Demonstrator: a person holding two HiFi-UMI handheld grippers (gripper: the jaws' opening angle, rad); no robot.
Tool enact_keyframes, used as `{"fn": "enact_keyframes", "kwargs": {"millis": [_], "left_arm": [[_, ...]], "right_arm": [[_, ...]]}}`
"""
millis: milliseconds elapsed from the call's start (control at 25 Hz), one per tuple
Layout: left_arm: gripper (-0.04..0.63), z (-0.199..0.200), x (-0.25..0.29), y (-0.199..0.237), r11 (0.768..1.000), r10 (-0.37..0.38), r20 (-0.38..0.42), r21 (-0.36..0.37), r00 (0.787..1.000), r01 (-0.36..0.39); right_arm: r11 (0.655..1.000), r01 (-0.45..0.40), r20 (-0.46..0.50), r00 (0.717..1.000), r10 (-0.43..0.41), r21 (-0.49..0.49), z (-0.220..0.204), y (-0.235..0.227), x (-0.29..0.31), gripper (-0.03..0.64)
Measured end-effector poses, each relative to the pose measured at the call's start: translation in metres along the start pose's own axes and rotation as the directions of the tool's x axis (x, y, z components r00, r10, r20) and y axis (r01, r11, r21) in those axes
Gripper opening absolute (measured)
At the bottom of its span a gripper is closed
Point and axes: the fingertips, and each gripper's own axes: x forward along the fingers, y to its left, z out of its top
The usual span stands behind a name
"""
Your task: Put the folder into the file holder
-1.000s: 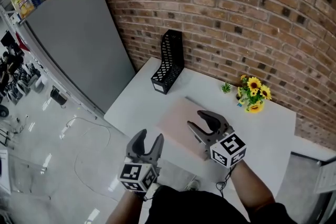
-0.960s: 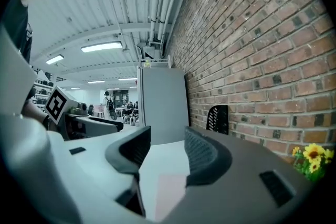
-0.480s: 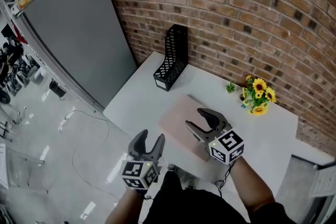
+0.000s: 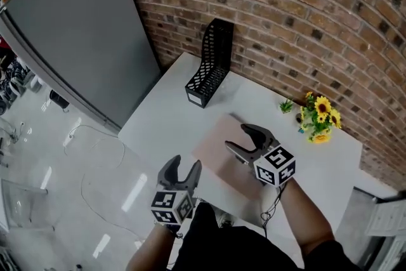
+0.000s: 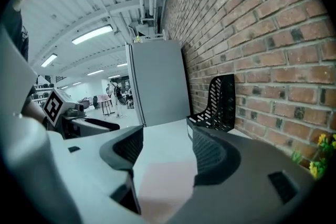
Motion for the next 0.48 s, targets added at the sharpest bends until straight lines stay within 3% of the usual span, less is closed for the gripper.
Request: {"fn": "enact_keyframes", "kwargs": {"millis": [480], "left_arm": [[0.267, -0.056, 0.055, 0.041, 0.984, 0.012, -0.151, -0.175, 0.988, -0.039]], "right_arm": [[0.998, -0.028, -0.224, 0.974, 0.039, 0.053, -0.056, -0.056, 0.076, 0.339]]}}
